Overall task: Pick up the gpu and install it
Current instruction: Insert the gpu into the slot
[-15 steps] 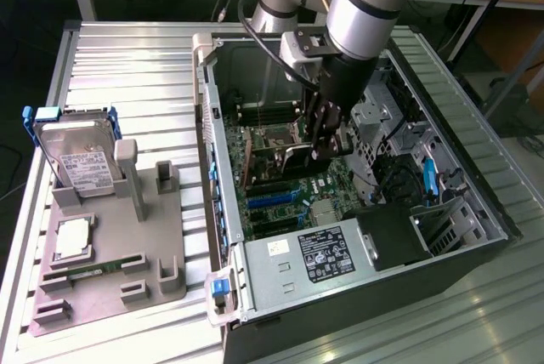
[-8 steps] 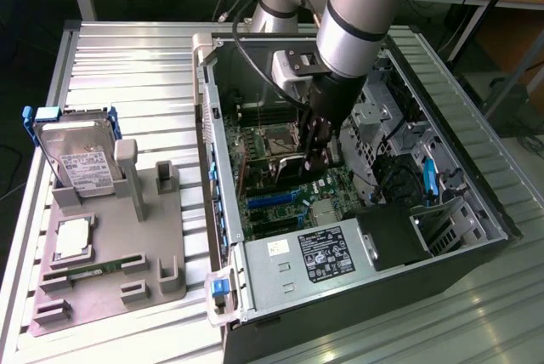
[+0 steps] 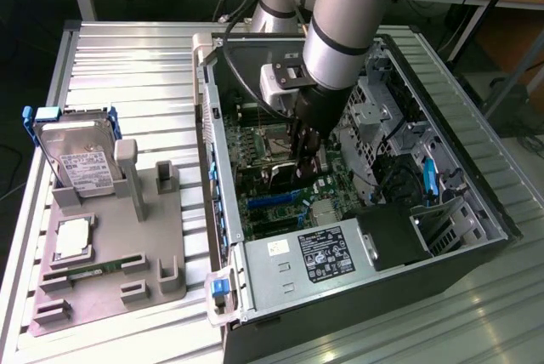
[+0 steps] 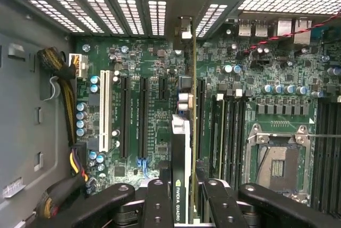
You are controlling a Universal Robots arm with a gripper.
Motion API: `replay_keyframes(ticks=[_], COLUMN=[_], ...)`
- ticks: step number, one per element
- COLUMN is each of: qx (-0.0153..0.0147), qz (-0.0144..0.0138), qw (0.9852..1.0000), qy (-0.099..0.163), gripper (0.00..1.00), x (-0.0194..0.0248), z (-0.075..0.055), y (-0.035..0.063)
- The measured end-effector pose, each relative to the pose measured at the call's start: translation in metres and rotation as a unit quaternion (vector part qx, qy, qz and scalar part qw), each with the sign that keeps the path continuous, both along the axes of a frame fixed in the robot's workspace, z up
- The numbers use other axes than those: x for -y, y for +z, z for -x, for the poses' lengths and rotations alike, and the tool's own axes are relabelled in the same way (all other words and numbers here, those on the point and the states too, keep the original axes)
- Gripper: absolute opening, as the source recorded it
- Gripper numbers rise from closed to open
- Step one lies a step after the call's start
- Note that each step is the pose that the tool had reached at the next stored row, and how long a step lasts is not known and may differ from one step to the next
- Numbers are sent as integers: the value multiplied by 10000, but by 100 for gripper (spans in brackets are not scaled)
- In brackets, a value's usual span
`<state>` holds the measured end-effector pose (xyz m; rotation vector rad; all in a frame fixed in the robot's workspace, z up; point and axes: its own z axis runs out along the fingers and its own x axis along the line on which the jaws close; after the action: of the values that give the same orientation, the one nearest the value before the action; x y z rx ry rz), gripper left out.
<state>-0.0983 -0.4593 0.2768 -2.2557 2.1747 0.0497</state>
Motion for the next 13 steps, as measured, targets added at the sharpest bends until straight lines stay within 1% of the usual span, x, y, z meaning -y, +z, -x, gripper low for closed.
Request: replay_keyframes(ticks=[2,3,5,13], qx=[36,46,51,59], qz=[1,1,1,3], qw=[10000,10000,10000,10000], qy=[0,0,0,-1], gripper=[27,27,27,27], x=[-6,-10,-24,-24], z=[48,68,86,89], y=[-27,-36,-46,-77])
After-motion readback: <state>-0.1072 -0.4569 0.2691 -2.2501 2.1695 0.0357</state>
